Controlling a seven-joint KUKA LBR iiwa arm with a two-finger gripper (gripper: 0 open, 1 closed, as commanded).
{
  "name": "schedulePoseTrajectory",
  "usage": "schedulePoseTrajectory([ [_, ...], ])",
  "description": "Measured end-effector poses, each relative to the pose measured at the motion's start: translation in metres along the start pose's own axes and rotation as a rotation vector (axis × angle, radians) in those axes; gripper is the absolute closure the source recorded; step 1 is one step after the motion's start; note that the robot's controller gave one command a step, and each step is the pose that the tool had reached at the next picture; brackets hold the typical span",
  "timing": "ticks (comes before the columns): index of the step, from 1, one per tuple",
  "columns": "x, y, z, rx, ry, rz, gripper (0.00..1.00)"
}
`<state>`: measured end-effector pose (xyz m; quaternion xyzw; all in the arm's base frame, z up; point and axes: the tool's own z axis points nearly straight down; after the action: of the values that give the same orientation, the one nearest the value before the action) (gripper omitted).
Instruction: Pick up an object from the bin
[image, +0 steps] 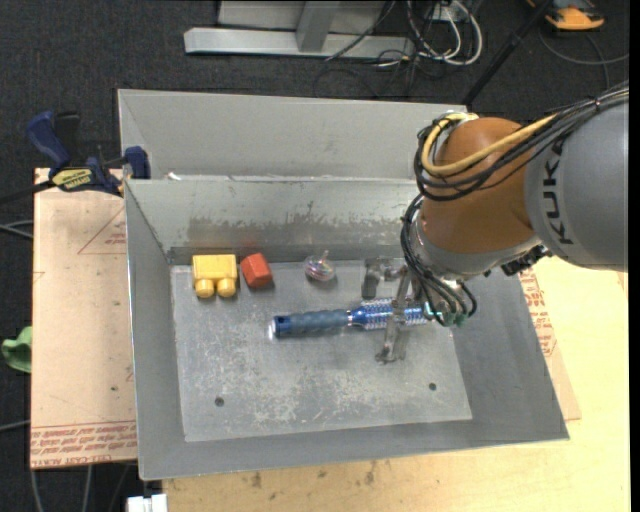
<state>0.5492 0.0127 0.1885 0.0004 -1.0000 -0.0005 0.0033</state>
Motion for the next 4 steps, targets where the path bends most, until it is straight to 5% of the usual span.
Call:
schedulePoseTrajectory([
  [1,-0.047,0.0,0.093,-0.001,-0.004,0.127,0.0],
  [2,-0.048,0.0,0.089,-0.001,-0.008,0.127,1.0],
  [3,-0.041,0.023,-0.045,-0.002,-0.018,0.118,1.0],
  [4,-0.04,0.022,-0.04,0.0,-0.01,0.119,0.0],
])
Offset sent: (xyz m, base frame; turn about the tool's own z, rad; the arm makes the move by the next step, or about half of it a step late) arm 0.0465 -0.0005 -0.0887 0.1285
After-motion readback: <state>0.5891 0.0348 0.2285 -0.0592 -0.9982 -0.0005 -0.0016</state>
